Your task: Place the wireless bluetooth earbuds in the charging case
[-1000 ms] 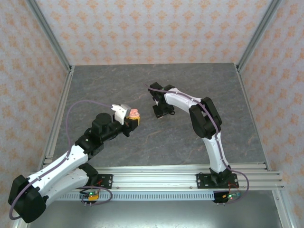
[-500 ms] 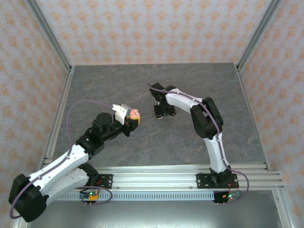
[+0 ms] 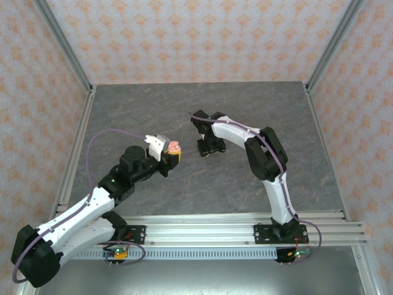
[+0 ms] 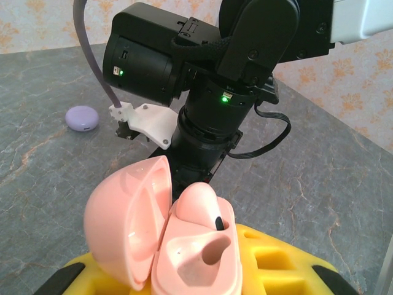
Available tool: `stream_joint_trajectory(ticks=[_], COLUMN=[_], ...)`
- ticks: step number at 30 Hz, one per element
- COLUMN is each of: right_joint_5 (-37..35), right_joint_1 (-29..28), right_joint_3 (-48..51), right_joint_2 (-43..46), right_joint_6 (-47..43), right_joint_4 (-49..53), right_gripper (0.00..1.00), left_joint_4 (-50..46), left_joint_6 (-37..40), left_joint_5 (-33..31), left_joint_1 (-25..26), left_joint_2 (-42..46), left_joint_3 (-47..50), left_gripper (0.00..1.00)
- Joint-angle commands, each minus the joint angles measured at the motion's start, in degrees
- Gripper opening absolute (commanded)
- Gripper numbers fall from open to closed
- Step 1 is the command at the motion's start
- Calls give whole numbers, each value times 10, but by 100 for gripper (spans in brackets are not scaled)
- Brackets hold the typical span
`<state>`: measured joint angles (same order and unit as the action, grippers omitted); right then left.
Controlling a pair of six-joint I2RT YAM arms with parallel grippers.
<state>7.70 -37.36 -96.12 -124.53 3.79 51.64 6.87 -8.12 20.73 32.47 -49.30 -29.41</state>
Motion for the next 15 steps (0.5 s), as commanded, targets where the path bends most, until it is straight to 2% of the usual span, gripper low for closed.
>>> stream_joint_trajectory(ticks=[1, 5, 8, 15], right_joint_5=[-5, -21, -32, -45], right_joint_1=[-6, -6, -6, -5], right_joint_3=[0, 16, 21, 31], right_joint_2=[10, 20, 26, 39], right_joint_6=[-13, -15, -13, -3], right_joint_4=[47, 48, 48, 43], right_gripper=[55, 55, 50, 47], left_joint_4=[12, 12, 12, 10], left_joint_6=[-5, -5, -6, -8], left_joint_5=[7, 7, 8, 10], left_joint_1=[-6, -6, -6, -6], left_joint_2=[1, 0, -1, -5], left_joint_3=[-8, -9, -10, -13], left_gripper=[8, 8, 8, 8])
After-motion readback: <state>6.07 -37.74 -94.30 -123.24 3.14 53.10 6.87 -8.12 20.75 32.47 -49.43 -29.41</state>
